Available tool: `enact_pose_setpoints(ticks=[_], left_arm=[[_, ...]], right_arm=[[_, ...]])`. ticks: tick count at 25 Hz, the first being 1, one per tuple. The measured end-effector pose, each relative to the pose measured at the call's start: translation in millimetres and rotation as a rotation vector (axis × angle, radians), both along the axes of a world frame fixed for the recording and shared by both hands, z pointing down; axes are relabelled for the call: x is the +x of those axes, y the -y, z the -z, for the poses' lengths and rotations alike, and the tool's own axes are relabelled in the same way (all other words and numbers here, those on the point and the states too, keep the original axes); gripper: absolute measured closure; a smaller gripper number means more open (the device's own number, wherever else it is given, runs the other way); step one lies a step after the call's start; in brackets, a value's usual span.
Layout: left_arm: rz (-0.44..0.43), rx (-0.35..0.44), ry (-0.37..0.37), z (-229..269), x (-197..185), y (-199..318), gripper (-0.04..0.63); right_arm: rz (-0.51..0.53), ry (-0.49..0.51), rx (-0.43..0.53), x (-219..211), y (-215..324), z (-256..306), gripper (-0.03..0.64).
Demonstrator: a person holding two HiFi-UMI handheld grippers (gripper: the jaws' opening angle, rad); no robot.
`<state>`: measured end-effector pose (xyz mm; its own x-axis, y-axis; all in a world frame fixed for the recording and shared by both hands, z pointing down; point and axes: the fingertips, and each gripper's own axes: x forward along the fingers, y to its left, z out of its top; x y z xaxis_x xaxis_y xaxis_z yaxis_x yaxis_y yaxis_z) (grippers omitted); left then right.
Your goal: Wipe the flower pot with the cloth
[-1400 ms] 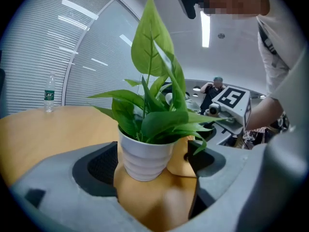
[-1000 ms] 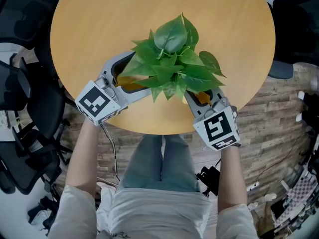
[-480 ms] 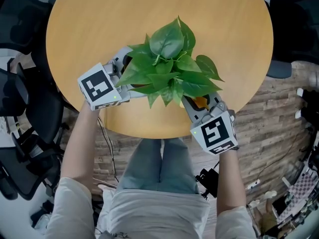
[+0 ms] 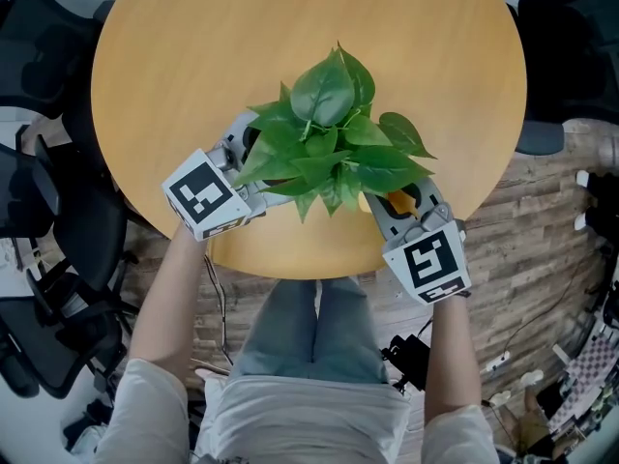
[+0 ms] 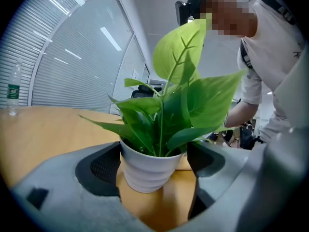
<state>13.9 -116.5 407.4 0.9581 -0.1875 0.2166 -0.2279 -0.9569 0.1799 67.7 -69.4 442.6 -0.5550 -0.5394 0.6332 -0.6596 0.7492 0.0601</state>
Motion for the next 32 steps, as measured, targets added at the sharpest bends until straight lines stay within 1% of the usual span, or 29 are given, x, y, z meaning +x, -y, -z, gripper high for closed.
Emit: enact_pose_setpoints(ticks=[4,8,11,16,22,32], left_arm=[[0.069,0.005,-0.002,-0.7,5.7,-0.6,0.153],[0.147,-0.008,-0.016,-2.2,7.5,-0.4,0.153],[0.189,-0.004,-0.007,-1.7,7.4,0.2,0.155],[0.235,-0.014,0.017,-2.4,7.9,-0.4,0.153],[0.279,-0.021,0.014,-2.0,7.5,-1.5,0.153],[0.379,-0.022,0.038,-3.3,15.1,-0.5,0.153]], right_arm=[[-0.01,-0.048,0.021,15.3,17.3,1.3,0.561],[0.028,-0.103,0.047,8.3,26.7,0.9,0.561],[0.03,-0.142,0.065,4.8,28.7,0.7,0.561],[0.03,-0.154,0.064,3.4,26.2,0.1,0.561],[0.047,-0.155,0.06,-2.4,14.7,-1.1,0.561],[0.063,-0.149,0.057,-2.2,5.7,-2.0,0.561]])
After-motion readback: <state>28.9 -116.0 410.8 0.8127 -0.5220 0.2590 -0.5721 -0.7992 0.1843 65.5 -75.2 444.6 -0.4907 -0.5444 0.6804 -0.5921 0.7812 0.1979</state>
